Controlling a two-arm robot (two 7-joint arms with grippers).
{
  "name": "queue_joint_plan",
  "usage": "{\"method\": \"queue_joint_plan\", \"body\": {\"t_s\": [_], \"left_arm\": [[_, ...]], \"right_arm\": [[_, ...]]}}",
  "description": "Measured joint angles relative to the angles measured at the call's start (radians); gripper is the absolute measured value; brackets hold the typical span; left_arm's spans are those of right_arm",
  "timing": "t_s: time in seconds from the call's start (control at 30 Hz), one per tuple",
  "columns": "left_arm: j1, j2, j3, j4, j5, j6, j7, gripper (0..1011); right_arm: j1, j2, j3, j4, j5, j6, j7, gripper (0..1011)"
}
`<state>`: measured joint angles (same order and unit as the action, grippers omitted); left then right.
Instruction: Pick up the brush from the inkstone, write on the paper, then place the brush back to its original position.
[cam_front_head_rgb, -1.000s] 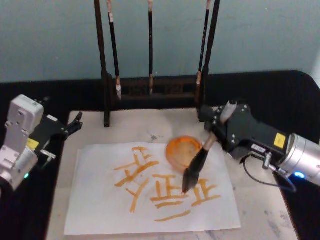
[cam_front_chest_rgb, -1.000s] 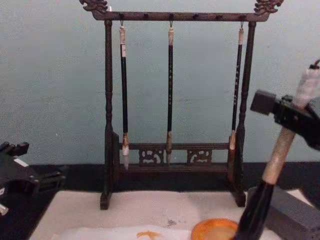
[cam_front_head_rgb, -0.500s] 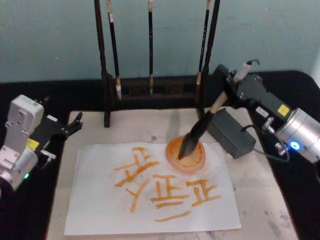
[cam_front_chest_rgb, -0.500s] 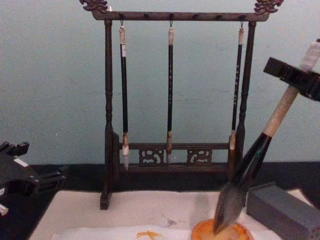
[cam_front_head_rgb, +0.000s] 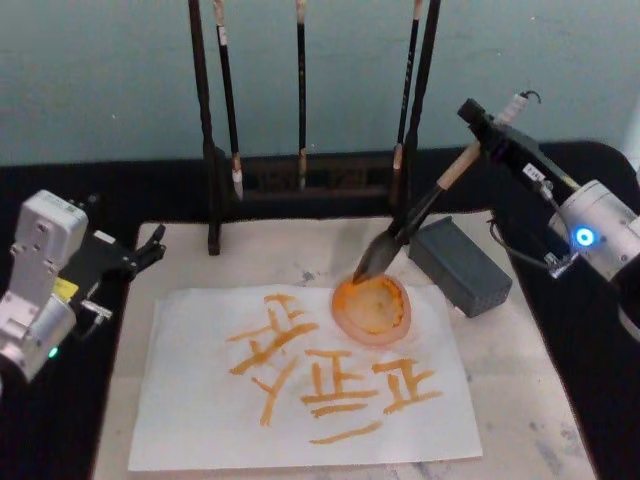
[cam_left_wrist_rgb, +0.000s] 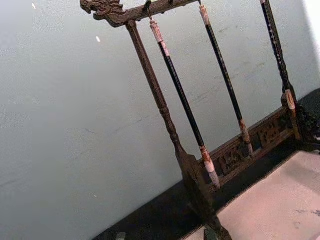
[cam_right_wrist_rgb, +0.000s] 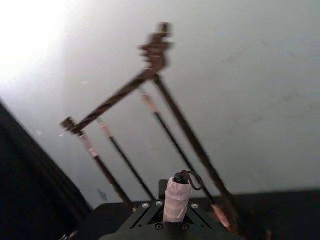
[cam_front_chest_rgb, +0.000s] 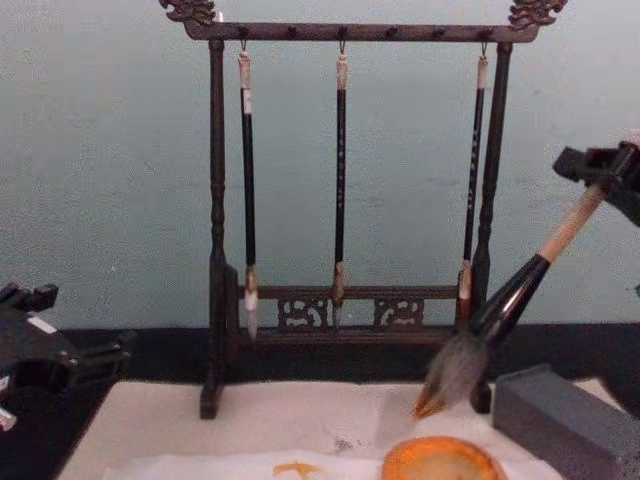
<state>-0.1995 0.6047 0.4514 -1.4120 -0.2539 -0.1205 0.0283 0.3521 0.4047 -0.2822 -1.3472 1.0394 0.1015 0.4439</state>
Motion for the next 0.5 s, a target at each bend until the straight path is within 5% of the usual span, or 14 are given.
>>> {"method": "queue_joint_plan", "body": {"t_s": [0.33,0.5], "left_arm": [[0.0,0.0,0.0,0.0,0.0,0.0,0.0,1010],[0.0,0.0,0.0,0.0,0.0,0.0,0.0,1010]], "right_arm": [[0.059,-0.032,0.026,0.114,0.158,0.165,-0.113,0],[0.071,-0.045,0.04,0.148,0.212,0.201,-0.165,0]]}}
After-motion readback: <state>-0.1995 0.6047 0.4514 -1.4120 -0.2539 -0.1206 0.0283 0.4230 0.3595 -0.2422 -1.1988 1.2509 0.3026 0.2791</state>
